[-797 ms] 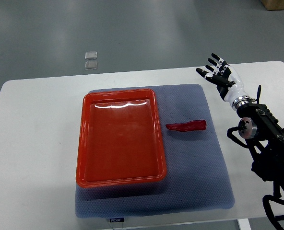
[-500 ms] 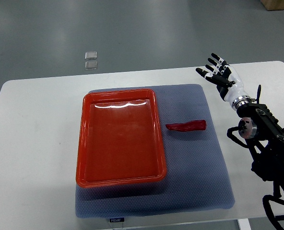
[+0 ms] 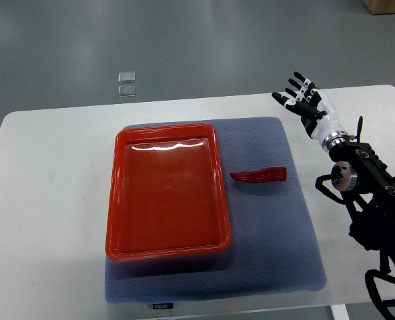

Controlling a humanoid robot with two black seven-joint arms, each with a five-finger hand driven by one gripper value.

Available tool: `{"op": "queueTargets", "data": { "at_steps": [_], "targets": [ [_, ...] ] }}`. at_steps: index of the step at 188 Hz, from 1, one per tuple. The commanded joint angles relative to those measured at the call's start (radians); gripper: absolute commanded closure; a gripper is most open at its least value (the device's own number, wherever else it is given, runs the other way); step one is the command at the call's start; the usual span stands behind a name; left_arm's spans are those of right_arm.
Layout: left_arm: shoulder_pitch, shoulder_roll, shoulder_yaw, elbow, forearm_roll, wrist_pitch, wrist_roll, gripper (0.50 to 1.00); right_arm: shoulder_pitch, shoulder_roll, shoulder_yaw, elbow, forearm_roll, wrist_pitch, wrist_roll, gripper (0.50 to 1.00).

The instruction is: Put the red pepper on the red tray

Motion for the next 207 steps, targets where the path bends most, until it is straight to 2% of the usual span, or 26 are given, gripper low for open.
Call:
{"op": "queueTargets", "data": {
  "at_steps": [1, 207],
  "targets": [
    [0.000, 0.000, 0.000, 0.000, 0.000, 0.000, 0.000, 0.500, -0.001, 0.000, -0.003, 0.001, 0.000, 0.001, -0.001, 0.574],
    [0.000, 0.000, 0.000, 0.000, 0.000, 0.000, 0.000, 0.500, 0.008, 0.000, -0.001, 0.015, 0.003, 0.001, 0.004, 0.576]
  ]
}}
